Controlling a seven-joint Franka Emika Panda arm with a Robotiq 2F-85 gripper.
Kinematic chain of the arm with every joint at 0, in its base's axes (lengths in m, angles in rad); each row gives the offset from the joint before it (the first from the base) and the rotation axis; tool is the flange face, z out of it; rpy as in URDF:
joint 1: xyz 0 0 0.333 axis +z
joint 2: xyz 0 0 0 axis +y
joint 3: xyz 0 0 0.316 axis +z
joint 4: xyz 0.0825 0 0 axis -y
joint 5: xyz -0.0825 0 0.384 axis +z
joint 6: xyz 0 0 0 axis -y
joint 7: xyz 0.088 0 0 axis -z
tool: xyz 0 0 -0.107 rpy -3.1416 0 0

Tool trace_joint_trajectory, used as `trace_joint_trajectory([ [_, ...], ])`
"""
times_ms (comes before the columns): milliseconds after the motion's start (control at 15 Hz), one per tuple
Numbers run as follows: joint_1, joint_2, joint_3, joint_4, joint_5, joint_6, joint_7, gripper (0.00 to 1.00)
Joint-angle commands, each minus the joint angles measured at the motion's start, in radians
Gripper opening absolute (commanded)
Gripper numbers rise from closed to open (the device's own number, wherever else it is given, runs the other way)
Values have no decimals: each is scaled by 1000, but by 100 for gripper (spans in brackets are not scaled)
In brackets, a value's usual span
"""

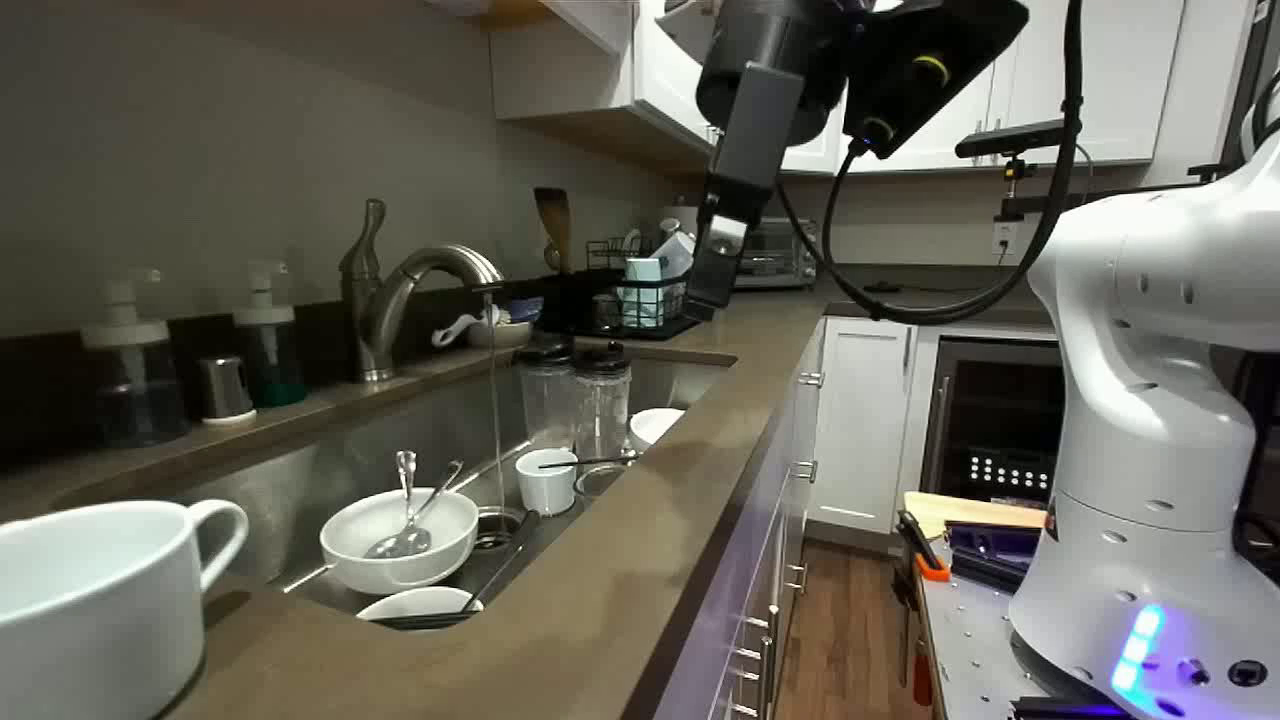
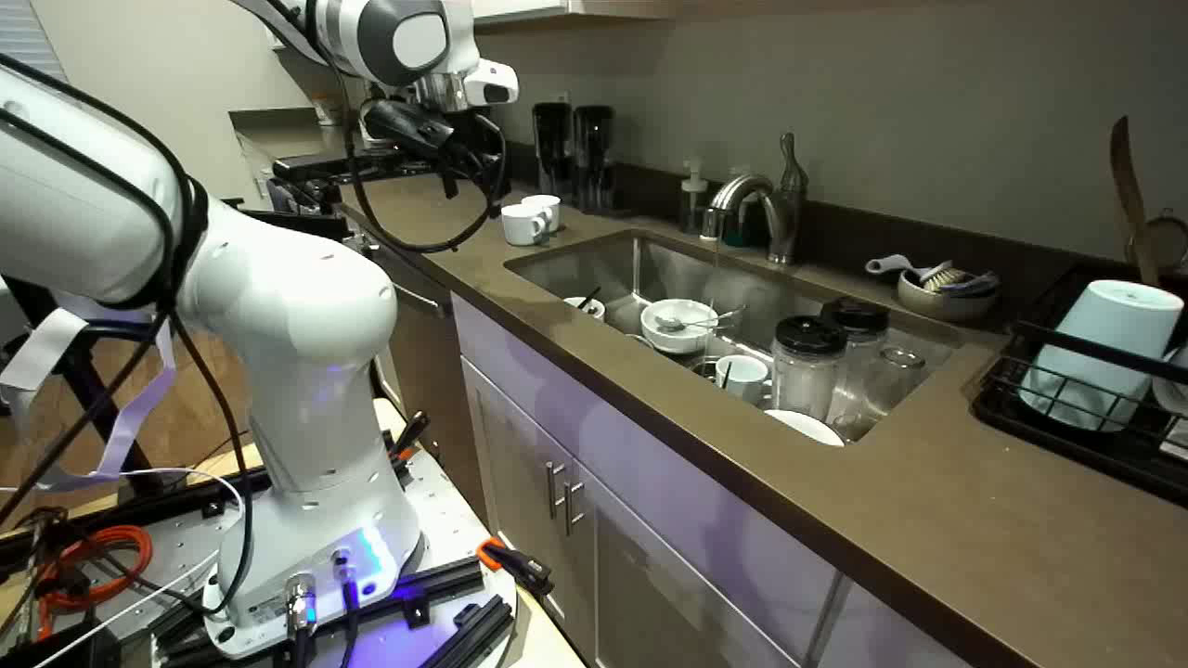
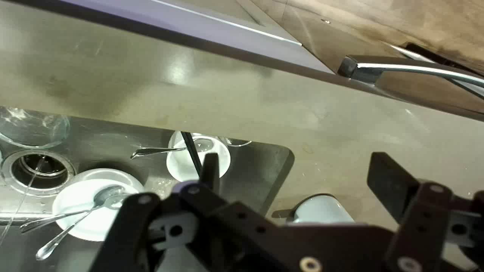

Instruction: Pour some water into the cup.

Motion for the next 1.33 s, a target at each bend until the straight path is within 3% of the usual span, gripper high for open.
trace_joint_trajectory([
  [0, 1, 0, -2, 3, -3, -4, 2, 100],
  [1267, -5, 18, 6, 21, -29, -7, -12, 100],
])
